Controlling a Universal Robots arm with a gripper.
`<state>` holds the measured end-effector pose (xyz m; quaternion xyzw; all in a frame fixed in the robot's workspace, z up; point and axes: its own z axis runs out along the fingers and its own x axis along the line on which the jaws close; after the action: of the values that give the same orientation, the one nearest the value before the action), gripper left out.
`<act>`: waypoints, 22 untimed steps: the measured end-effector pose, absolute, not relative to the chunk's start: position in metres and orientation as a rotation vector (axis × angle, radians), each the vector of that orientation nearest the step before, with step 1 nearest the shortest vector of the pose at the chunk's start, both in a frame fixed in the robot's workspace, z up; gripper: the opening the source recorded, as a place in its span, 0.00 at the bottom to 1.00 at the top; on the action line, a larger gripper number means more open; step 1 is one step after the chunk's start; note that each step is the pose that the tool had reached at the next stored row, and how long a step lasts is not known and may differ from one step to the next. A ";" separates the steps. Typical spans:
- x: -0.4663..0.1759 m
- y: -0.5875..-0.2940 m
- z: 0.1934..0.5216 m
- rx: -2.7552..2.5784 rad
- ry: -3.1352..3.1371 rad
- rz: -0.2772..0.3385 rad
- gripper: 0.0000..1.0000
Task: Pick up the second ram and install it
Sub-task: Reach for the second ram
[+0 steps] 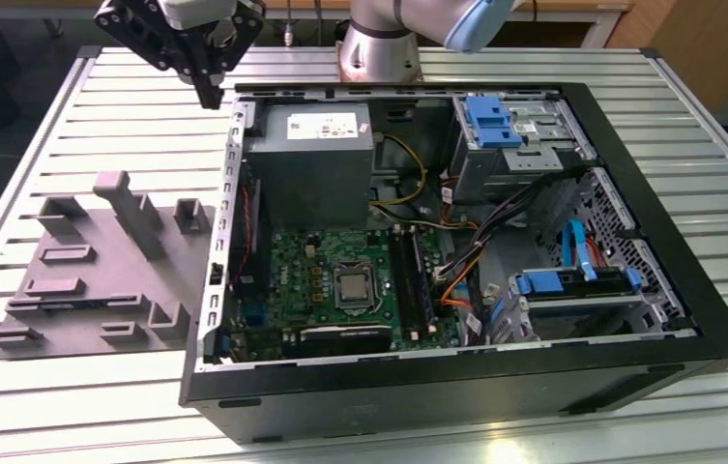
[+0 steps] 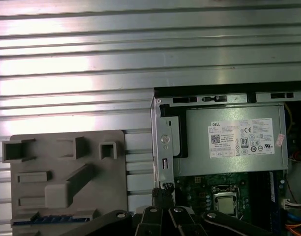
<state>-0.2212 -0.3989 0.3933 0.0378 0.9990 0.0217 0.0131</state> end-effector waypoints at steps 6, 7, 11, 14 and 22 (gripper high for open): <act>-0.223 -0.399 0.393 0.118 3.112 0.068 0.11; -0.223 -0.399 0.393 0.118 3.112 0.068 0.11; -0.225 -0.399 0.393 0.118 3.112 0.068 0.11; -0.225 -0.399 0.393 0.118 3.112 0.068 0.11; -0.227 -0.399 0.393 0.118 3.113 0.068 0.11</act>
<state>-0.2274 -0.3989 0.3933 0.0378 0.9990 0.0217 0.0131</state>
